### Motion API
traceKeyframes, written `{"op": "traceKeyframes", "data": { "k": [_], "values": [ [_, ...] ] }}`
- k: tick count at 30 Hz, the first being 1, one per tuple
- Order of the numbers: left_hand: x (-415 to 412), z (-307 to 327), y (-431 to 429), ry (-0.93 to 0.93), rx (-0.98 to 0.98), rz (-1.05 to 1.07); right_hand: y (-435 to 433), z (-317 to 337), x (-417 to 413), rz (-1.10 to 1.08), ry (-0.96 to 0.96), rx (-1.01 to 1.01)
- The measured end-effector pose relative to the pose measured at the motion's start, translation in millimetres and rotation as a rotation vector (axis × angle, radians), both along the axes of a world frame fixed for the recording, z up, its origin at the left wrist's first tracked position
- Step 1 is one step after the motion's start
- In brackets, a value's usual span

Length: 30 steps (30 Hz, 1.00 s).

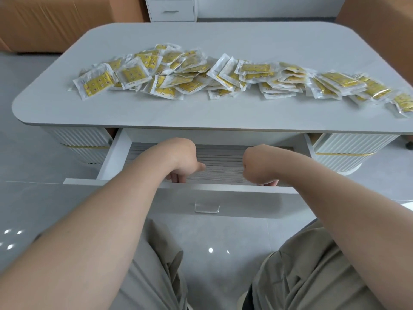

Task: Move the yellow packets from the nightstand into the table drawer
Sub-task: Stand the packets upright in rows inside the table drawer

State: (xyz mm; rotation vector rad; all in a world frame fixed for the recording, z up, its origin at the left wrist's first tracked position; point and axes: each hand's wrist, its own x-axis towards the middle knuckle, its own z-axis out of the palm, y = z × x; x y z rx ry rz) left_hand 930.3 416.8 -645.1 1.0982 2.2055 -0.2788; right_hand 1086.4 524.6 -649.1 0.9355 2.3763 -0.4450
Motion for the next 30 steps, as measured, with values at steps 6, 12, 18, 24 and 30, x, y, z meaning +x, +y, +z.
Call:
{"op": "traceKeyframes", "data": {
  "k": [6,12,18,24,30],
  "values": [
    [14,2,-4,-0.101,-0.149,0.013,-12,5,6,0.024,-0.095,-0.144],
    [26,10,-1,-0.042,-0.211,-0.047,-16,5,7,0.055,-0.121,-0.151],
    [33,18,13,-0.018,-0.037,-0.094,4,21,7,0.006,0.033,-0.091],
    [42,21,44,0.019,0.556,-0.057,48,27,18,-0.3,0.42,0.05],
    [77,14,79,-0.083,0.835,-0.085,117,14,55,-0.648,0.621,0.35]
  ]
}}
